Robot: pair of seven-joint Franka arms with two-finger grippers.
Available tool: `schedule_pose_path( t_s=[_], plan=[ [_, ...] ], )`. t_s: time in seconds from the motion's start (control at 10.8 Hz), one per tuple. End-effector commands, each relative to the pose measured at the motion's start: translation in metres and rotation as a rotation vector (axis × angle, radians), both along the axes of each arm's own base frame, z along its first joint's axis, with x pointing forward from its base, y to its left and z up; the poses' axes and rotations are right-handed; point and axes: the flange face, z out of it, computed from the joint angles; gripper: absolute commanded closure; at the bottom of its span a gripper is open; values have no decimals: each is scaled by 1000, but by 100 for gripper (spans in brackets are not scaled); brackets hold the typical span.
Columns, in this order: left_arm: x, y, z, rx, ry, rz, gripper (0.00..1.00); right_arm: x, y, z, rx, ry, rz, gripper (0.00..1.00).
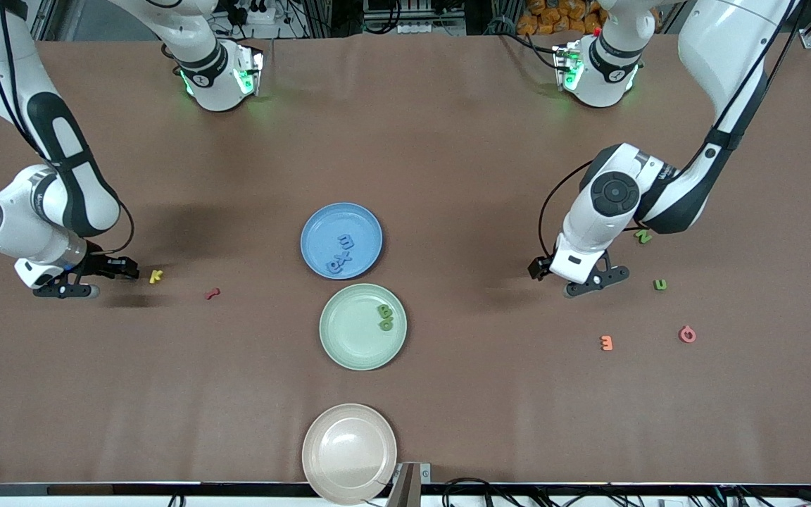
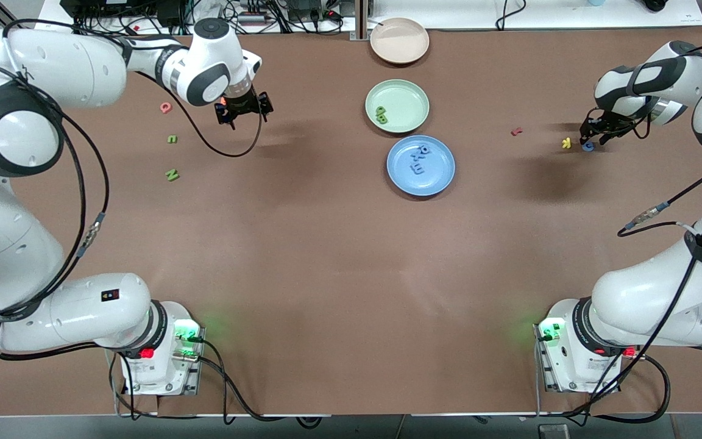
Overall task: Sort letters by color into matching plates
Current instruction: 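Grasp the blue c with the right gripper while the left gripper withdraws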
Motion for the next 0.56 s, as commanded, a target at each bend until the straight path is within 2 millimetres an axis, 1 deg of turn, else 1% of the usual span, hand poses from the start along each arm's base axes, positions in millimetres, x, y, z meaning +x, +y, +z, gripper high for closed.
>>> schedule_pose_path(
  t_s=[0.0,0.09,0.19,0.28,0.37,0.46],
  plan=[
    [14,53,-2,14,-7,-95,0,-8,4,-5,24,0,-29,38],
    [29,80,-6,21,-10,-136,0,-9,3,-5,22,-4,-30,38],
    [41,98,-15,24,-9,-170,0,-11,4,-8,19,-5,-30,40],
    [52,111,-22,17,-8,-192,0,-12,3,-9,14,-13,-28,48],
    [62,118,-27,4,-7,-217,0,-12,4,-11,9,-21,-20,54],
    [68,125,-31,2,-3,-233,0,-12,6,-14,8,-20,-15,70]
  ],
)
